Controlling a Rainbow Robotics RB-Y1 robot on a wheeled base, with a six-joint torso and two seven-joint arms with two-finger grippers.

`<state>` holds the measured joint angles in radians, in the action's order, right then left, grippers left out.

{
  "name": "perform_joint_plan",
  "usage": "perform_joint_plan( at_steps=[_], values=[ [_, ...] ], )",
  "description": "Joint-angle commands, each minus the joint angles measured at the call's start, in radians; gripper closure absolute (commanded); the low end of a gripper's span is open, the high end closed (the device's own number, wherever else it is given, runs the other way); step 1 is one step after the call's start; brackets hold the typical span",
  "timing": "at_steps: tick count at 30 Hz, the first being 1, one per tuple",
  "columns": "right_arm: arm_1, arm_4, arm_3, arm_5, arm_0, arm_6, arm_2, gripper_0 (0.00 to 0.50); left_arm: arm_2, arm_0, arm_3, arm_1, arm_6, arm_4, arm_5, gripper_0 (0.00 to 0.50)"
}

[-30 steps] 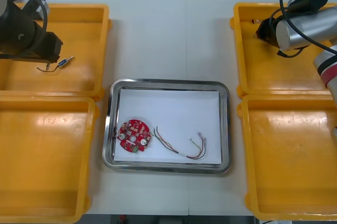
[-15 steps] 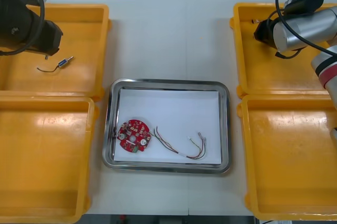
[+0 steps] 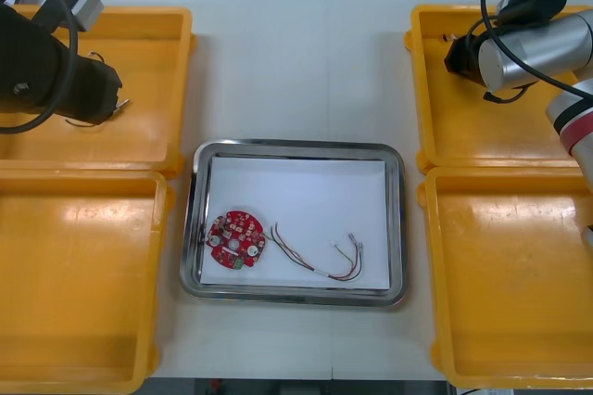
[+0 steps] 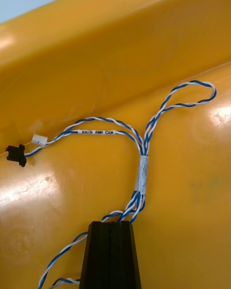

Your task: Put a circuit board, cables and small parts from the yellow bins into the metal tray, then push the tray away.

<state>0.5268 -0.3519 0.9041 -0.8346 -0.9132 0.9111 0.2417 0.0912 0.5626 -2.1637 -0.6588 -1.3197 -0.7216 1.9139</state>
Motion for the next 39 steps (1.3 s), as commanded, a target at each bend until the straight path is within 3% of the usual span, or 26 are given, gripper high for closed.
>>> perform_joint_plan(
  at_steps=[1,9,13,21,27,35,36,38,39],
  values=[
    [0.056,-0.018,0.116,-0.126,-0.024,0.068,0.021,0.500,-0.085,-0.027,-0.085,-0.050,0.264,0.031,0.006,0.500],
    [0.110,-0.091,0.280,-0.388,-0.023,0.103,-0.031,0.500,-0.231,-0.027,-0.105,-0.050,0.418,0.071,0.006,0.500],
    [0.125,-0.137,0.315,-0.474,-0.023,0.118,-0.053,0.500,-0.277,-0.027,-0.105,-0.050,0.471,0.074,0.006,0.500],
    [0.151,-0.182,0.340,-0.627,-0.023,0.137,-0.079,0.500,-0.404,-0.026,-0.090,-0.045,0.540,0.148,-0.015,0.500],
    [0.162,-0.206,0.340,-0.707,-0.001,0.141,-0.105,0.500,-0.464,-0.021,-0.061,-0.045,0.557,0.156,-0.078,0.500],
    [0.168,-0.222,0.349,-0.713,0.036,0.147,-0.111,0.493,-0.553,-0.001,0.010,-0.018,0.560,0.185,-0.174,0.500],
    [0.168,-0.222,0.351,-0.713,0.036,0.149,-0.111,0.473,-0.568,0.007,0.030,-0.013,0.560,0.189,-0.193,0.500],
    [0.168,-0.220,0.349,-0.713,0.037,0.152,-0.111,0.348,-0.593,0.016,0.062,-0.005,0.559,0.199,-0.220,0.500],
    [0.168,-0.216,0.349,-0.713,0.039,0.153,-0.111,0.185,-0.607,0.022,0.081,-0.001,0.557,0.205,-0.237,0.500]
  ],
)
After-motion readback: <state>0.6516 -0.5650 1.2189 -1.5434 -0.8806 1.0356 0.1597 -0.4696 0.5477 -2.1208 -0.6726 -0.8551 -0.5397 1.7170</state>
